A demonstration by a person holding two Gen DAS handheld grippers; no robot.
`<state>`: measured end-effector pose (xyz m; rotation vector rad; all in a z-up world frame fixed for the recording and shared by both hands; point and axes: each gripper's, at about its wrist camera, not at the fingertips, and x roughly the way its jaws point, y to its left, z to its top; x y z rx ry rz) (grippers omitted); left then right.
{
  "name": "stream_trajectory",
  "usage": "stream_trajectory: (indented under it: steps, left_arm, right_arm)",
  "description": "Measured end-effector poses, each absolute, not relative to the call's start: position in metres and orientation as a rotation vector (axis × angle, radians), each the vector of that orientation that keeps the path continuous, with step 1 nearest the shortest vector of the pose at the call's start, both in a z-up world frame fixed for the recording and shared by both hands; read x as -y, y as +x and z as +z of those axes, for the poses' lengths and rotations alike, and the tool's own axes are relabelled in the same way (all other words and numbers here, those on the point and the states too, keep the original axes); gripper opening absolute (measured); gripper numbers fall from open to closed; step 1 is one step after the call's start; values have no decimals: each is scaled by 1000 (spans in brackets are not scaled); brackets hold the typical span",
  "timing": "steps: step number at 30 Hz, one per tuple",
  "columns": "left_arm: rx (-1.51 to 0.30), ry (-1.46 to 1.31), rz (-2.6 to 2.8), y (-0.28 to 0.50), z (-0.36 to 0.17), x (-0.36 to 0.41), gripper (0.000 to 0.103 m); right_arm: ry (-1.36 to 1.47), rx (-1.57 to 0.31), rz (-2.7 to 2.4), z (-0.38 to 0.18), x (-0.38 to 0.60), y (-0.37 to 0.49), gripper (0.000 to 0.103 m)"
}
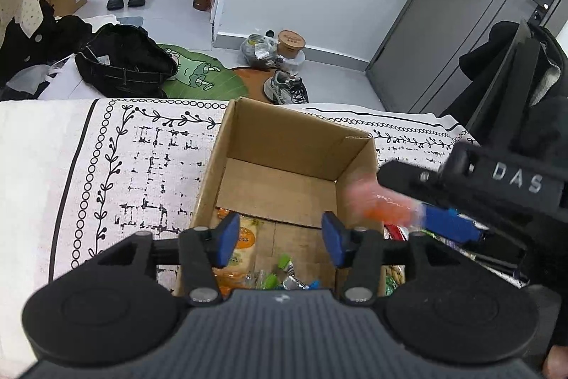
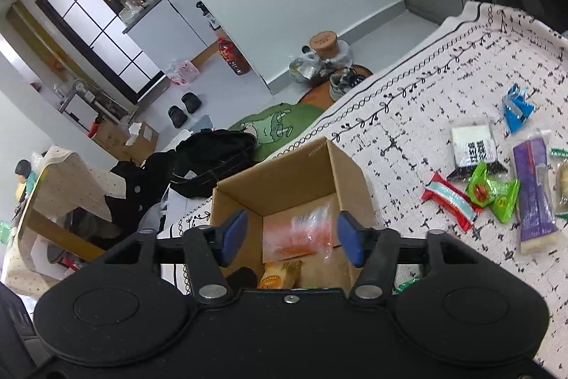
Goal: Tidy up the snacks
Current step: 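Carry both packets over the cardboard box and release them inside, then move both tools back over the remaining snacks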
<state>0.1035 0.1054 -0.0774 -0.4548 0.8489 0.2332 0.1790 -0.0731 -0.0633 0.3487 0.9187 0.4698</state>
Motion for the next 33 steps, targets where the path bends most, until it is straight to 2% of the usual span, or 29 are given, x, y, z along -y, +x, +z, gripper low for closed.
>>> stream_trajectory:
  steps: [3, 5, 7, 12, 19, 33]
  left_arm:
    - [-847, -441, 224, 104, -75, -101, 62]
    - [-848, -432, 217, 105, -74, -96, 75]
    - [-847, -423, 212, 107, -73, -90, 80]
    - [-856, -406, 187, 111, -71, -73, 85]
    - [-837, -353, 148, 114, -64, -43, 101]
    - [-840, -319, 98, 123, -60, 0, 103]
  right_arm:
    - [355, -917, 447, -64, 86, 181, 62]
    - [350, -917, 426, -65, 97, 181, 64]
    - [342, -912, 403, -65, 110, 179, 69]
    - [334, -914, 354, -69, 142, 175, 72]
    - [334, -898, 305, -69, 183, 170, 78]
    - [375, -855, 233, -65, 250, 172, 97]
